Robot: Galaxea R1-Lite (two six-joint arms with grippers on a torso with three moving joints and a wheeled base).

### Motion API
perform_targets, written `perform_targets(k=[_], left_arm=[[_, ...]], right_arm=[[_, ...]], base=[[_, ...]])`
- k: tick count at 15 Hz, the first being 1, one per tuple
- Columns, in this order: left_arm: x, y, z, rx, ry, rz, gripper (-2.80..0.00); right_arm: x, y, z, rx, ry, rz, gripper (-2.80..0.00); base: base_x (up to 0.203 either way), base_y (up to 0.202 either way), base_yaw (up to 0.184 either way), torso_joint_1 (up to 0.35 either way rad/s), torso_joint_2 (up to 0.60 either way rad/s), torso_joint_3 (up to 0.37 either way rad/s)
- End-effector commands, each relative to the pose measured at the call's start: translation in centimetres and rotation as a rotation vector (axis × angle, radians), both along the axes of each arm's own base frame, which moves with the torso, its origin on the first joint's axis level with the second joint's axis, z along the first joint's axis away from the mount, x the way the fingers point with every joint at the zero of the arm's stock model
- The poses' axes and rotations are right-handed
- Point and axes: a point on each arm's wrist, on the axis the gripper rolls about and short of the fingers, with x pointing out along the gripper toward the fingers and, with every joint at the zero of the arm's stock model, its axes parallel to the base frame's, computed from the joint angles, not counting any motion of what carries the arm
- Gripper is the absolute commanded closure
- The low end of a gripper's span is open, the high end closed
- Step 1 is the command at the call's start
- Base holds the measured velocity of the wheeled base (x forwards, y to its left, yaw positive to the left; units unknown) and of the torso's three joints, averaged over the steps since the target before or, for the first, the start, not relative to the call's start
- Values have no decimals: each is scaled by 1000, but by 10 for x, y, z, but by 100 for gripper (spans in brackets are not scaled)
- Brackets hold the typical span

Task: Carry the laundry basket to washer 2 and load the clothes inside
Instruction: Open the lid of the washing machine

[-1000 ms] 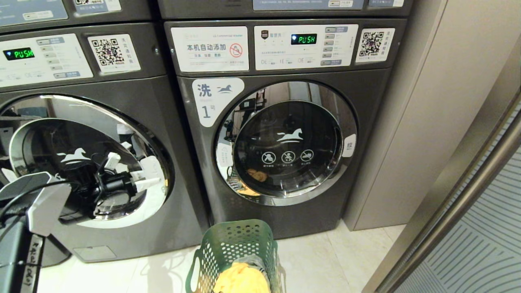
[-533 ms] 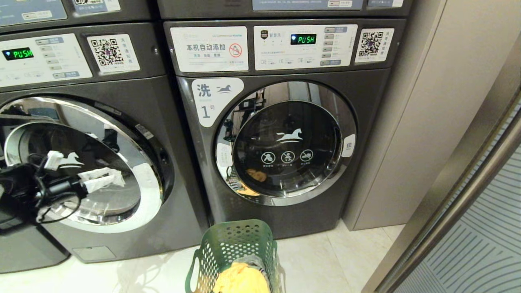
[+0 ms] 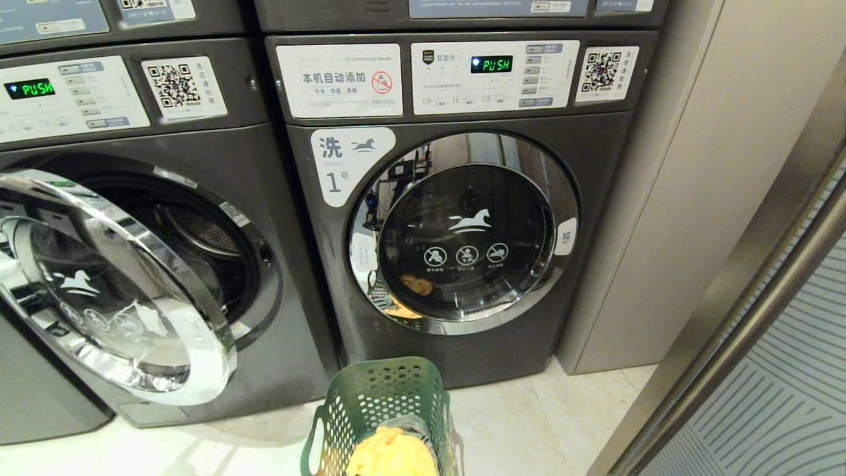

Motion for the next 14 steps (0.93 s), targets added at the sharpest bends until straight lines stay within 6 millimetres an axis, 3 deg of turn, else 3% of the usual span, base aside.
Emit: perform_targets(k=[1, 3, 4, 6, 7, 9, 11, 14], left_arm=[[-60, -50, 78, 166, -125, 125, -280], [-105, -102, 121, 198, -212, 368, -280], [-117, -128, 135, 181, -260, 457, -280], [-122, -166, 146, 120, -330, 552, -280], [-112, -181, 145, 84, -334, 537, 0], [-93, -217, 138, 32, -312, 475, 0], [-81, -251, 110, 23, -212, 413, 0], [-89, -276, 21, 108, 80, 403, 0]], right_arm=[[0, 0, 0, -1, 2, 0, 0], [0, 0, 0, -1, 2, 0, 0], [0, 0, 0, -1, 2, 0, 0], [0, 0, 0, -1, 2, 0, 0], [0, 0, 0, -1, 2, 0, 0], [0, 0, 0, -1, 2, 0, 0], [0, 0, 0, -1, 2, 0, 0], [0, 0, 0, -1, 2, 0, 0]], base=[[0, 0, 0, 0, 0, 0], [0, 0, 0, 0, 0, 0], [0, 0, 0, 0, 0, 0], [0, 0, 0, 0, 0, 0], [0, 0, 0, 0, 0, 0], [0, 0, 0, 0, 0, 0], [0, 0, 0, 0, 0, 0], [0, 0, 0, 0, 0, 0]])
